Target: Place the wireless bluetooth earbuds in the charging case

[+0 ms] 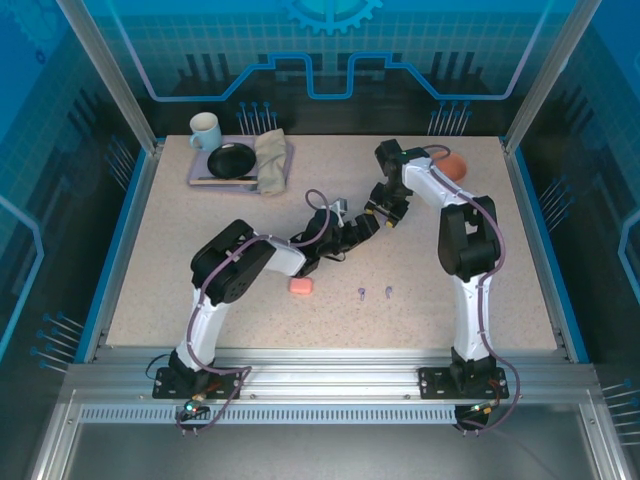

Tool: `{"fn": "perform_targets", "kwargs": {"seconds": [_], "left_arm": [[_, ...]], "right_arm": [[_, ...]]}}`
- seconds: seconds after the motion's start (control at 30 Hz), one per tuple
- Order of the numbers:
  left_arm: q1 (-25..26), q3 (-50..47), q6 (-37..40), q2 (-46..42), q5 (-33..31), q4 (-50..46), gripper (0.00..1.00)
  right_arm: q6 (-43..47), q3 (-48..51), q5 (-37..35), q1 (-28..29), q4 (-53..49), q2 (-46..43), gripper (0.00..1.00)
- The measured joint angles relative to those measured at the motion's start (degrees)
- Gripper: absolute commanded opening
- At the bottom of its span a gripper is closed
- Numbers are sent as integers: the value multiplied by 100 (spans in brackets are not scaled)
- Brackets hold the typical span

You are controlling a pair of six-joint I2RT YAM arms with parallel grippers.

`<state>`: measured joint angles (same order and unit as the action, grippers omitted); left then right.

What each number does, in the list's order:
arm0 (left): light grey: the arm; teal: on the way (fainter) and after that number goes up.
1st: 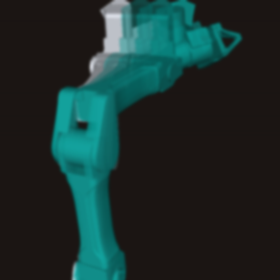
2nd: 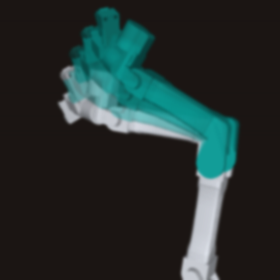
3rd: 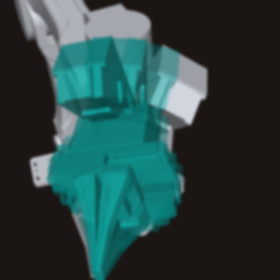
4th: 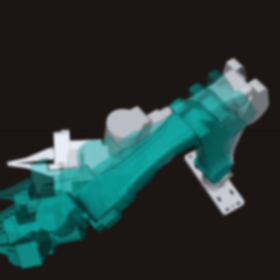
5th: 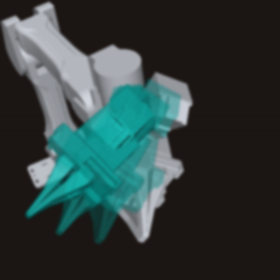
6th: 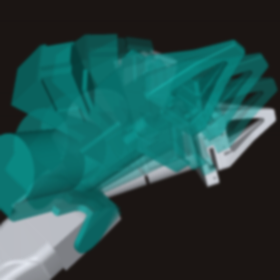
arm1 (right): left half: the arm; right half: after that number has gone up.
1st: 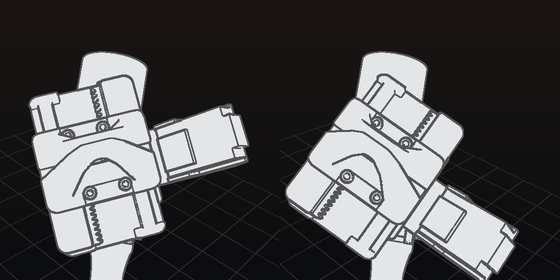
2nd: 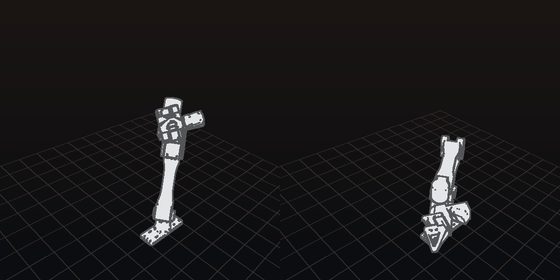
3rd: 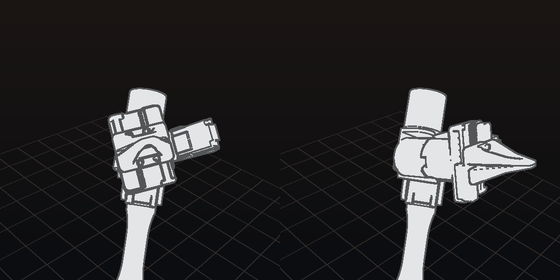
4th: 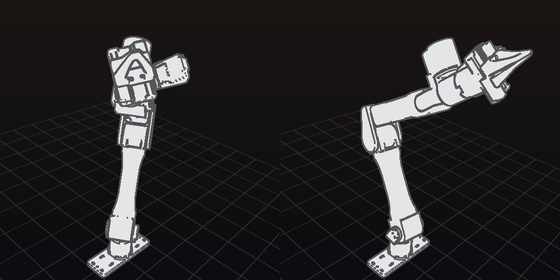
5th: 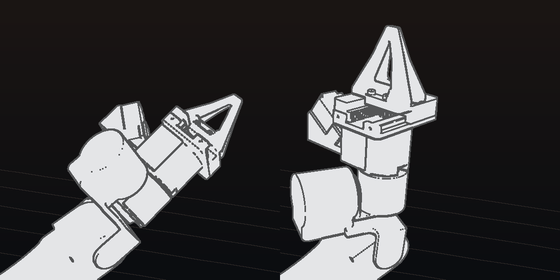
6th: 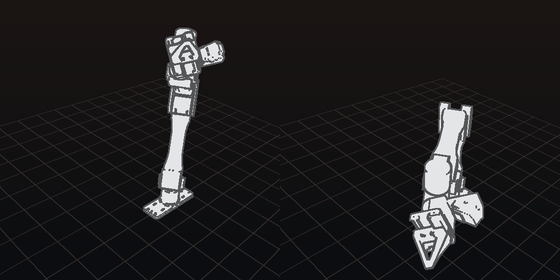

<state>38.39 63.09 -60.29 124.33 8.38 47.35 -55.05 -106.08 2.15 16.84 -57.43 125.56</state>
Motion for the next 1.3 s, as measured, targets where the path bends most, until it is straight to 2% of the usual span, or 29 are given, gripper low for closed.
{"fn": "perform_targets", "kwargs": {"seconds": [0.5, 0.93, 1.2, 1.3], "left_arm": [[37, 605, -286, 629, -293, 424, 69], [85, 708, -422, 831, -417, 654, 41], [87, 715, -431, 955, -472, 839, 54], [83, 616, -437, 925, -479, 975, 57]], "right_arm": [[-20, 37, 22, 79, 68, -133, 38], [-168, 358, -111, 85, 481, -138, 37], [-304, 485, -188, 72, 649, -166, 40], [-317, 485, -160, 72, 616, -232, 44]]}}
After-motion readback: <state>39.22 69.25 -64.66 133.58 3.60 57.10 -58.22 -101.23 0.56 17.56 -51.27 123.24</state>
